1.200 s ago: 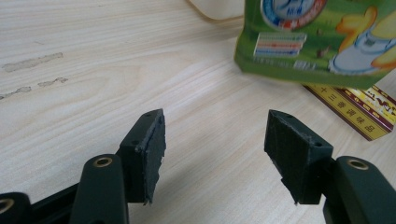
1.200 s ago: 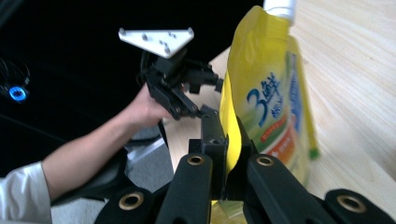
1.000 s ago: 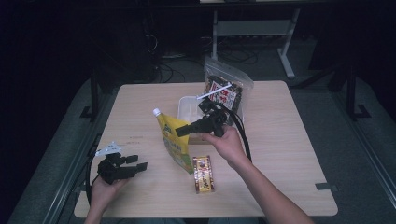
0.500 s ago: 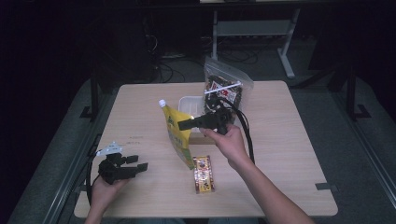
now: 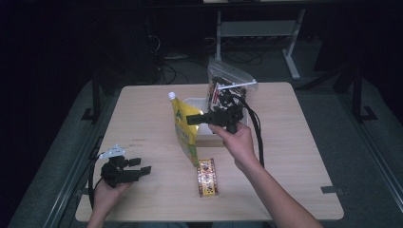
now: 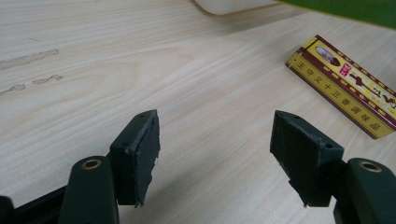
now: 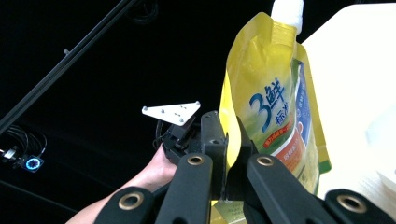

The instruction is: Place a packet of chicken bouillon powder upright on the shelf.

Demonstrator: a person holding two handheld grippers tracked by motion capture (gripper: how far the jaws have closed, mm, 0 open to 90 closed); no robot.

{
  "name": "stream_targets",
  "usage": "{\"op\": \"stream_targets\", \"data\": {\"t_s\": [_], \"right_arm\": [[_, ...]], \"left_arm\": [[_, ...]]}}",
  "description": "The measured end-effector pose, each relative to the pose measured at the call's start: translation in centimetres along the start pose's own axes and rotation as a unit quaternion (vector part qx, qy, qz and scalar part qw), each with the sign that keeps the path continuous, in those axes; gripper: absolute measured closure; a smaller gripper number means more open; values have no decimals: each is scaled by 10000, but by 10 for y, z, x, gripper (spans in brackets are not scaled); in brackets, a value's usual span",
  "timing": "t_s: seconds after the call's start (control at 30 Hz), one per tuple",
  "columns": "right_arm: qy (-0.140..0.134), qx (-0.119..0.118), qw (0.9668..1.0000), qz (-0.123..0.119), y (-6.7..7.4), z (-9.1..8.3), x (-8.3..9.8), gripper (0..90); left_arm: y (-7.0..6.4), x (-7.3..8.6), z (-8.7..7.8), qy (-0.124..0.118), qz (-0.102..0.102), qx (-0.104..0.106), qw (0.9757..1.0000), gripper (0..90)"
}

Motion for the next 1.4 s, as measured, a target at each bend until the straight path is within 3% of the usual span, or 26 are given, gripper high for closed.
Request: {"op": "stream_targets", "data": {"t_s": [0.77,1.13,1.4], "right_arm": [[-369,208,9991,47,-2,-21,-11,894],[-721,414,9965,37,-6,-31,-28,894],[-948,626,9935,77,-18,-28,-43,894]], "left_arm": [[1,1,0,24,-10,-11,10000,314],[0,1,2,55,-5,6,10000,304],[-1,1,3,74,-11,20,10000,292]]}}
Point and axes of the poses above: each handheld gripper's, and its own axes: z roughly forward along the jaws, x roughly out of its underside, y roughly to its left, the point moved 10 cm from there along z, roughly forward along the jaws, and after that the axes turned 3 degrees about y, right-handed, at the moved point
